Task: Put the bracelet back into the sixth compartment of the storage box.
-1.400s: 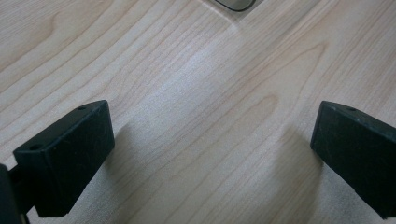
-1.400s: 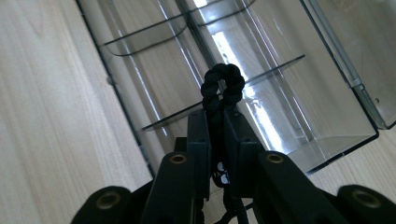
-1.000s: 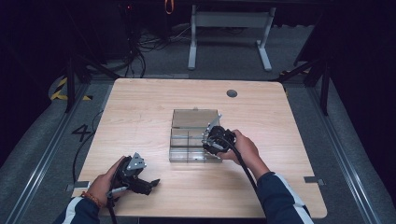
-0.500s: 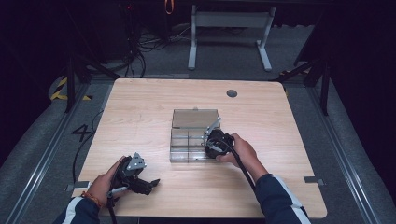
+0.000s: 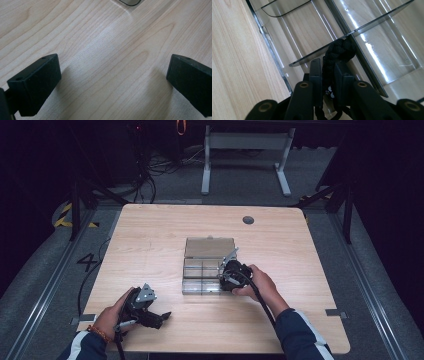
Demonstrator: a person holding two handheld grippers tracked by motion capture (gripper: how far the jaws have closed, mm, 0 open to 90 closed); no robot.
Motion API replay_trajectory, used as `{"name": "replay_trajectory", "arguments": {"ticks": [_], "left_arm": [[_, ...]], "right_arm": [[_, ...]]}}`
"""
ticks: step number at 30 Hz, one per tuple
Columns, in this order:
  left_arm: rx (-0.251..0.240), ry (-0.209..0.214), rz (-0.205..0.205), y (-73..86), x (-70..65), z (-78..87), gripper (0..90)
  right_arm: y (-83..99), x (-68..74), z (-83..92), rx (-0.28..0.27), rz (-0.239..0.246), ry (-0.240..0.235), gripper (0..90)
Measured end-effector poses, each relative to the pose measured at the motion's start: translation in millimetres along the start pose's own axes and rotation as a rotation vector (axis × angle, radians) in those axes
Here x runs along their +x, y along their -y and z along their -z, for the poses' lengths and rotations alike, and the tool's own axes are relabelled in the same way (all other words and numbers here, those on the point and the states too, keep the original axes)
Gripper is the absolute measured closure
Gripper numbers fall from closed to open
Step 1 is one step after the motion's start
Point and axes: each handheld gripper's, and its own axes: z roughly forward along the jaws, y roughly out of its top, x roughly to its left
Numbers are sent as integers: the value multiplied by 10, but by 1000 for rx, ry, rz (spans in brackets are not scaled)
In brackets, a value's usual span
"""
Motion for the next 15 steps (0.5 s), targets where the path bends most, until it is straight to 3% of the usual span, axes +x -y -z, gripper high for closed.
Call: {"name": "replay_trajectory", "arguments": {"ticks": [15], "left_arm": [[0,0,0,0,0,0,0]], "right_arm": [[54,18,173,-53,16,43,717]]}}
